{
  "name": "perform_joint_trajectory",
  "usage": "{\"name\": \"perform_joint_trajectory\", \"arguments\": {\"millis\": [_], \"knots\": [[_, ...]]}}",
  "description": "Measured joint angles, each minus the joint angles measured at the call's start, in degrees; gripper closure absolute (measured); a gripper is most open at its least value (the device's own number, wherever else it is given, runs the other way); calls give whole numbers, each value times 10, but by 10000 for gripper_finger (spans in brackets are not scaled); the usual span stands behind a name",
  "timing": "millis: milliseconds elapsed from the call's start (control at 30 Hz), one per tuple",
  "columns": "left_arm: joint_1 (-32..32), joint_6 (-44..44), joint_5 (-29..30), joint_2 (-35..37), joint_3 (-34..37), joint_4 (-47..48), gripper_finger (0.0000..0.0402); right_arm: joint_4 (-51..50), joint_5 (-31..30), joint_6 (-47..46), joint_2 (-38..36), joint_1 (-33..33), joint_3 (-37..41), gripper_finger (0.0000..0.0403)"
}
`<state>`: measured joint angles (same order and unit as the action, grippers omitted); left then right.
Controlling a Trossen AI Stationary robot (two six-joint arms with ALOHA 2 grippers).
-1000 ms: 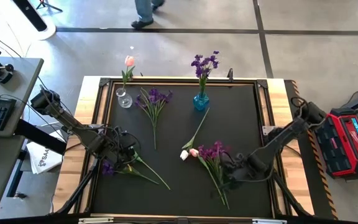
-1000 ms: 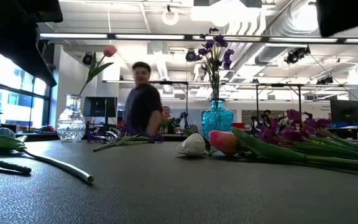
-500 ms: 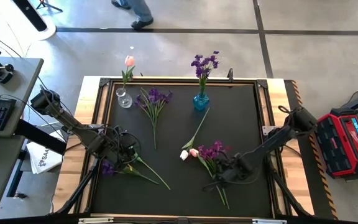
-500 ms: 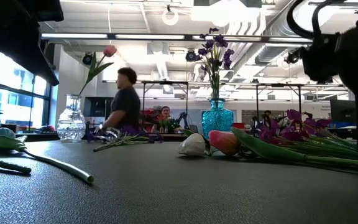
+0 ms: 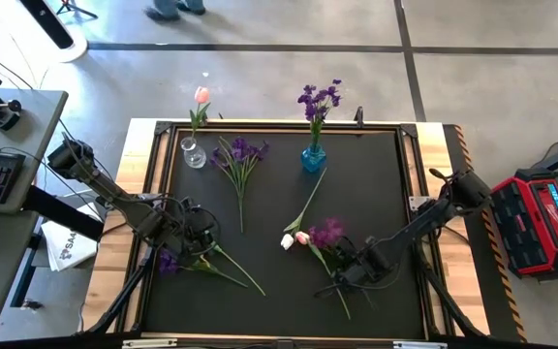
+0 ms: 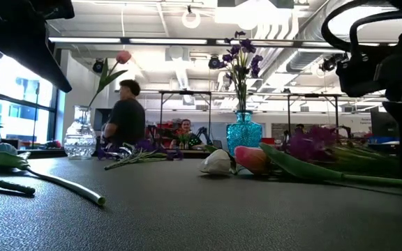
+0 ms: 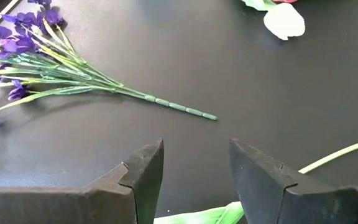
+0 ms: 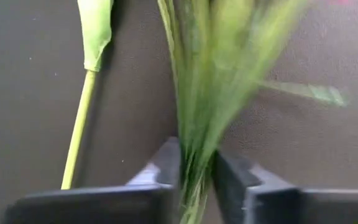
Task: Sort flowers into vase by color
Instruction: Put the pink flower into the blue vase
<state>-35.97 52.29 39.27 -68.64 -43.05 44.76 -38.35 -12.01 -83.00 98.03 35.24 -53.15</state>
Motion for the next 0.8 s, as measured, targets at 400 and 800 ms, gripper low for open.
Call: {"name": "perform_joint_trajectory", "arguments": {"millis": [400,800], "knots": [[0,-33,33,0,0,-1,234,28,-341,226,-184,27,1,399],[0,-92,80,0,0,-42,234,791,-312,862,-314,-132,272,402]]}}
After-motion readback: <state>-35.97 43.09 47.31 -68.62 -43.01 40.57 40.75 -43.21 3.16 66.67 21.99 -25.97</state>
